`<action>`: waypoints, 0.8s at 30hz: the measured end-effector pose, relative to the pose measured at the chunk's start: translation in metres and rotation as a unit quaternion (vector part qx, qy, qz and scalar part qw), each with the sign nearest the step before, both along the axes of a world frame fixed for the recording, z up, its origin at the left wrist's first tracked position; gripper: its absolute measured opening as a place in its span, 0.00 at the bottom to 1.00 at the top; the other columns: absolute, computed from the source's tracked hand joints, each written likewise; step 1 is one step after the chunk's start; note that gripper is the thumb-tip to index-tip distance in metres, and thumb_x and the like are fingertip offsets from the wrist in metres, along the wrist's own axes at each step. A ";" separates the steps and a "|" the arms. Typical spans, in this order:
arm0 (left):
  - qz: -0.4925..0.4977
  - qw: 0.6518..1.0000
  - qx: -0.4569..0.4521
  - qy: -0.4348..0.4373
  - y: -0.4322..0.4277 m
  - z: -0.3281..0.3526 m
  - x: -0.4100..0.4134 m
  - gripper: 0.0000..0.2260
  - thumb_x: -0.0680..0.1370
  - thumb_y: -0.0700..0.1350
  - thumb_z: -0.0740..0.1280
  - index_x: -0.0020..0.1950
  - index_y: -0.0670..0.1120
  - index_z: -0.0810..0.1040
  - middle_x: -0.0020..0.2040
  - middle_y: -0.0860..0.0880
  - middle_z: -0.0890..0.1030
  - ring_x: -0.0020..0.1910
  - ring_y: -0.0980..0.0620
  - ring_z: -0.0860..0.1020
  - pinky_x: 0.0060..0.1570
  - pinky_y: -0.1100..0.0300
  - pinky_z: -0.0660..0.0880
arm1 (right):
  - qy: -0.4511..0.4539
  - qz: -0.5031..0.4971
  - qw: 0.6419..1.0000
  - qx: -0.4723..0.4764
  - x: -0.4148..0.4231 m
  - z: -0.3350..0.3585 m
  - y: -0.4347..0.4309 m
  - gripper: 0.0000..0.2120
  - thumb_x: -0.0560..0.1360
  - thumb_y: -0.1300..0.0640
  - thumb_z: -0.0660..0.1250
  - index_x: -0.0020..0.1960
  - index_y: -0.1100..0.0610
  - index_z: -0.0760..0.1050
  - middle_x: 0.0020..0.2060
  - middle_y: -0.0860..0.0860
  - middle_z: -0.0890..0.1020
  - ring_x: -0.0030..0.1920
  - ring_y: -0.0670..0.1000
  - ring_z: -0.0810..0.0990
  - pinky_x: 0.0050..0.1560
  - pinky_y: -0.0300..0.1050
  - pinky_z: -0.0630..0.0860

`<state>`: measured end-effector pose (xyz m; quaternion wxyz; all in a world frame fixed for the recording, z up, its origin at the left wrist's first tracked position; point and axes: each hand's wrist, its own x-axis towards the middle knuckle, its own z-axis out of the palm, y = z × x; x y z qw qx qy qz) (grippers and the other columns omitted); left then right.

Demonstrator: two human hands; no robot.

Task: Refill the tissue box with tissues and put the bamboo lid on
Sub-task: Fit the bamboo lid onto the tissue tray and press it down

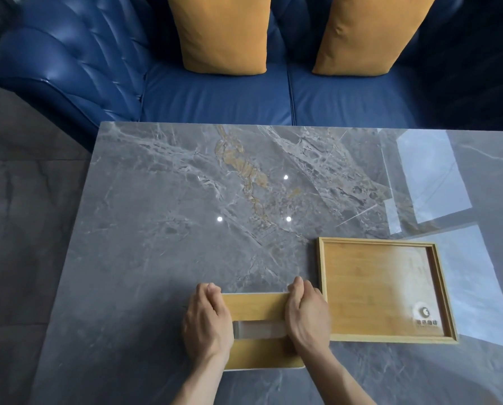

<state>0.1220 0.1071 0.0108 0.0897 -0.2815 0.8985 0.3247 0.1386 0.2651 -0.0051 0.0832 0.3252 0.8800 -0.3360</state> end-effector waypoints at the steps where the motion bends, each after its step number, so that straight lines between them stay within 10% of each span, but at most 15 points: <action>1: 0.000 1.000 0.000 0.003 0.000 -0.001 0.000 0.25 0.73 0.60 0.41 0.46 0.50 0.74 0.49 0.45 0.81 0.50 0.39 0.78 0.49 0.49 0.71 | 0.000 0.000 1.000 -0.003 0.000 0.001 -0.001 0.22 0.82 0.46 0.47 0.44 0.52 0.76 0.39 0.49 0.80 0.43 0.54 0.77 0.47 0.52 0.73; 24: 0.017 0.999 0.036 -0.036 0.001 0.001 -0.004 0.15 0.76 0.61 0.57 0.43 0.51 0.71 0.46 0.49 0.79 0.48 0.42 0.77 0.46 0.50 0.73 | 0.014 -0.003 1.000 -0.019 -0.001 0.008 -0.001 0.19 0.82 0.46 0.48 0.43 0.52 0.72 0.37 0.48 0.78 0.40 0.53 0.77 0.45 0.54 0.75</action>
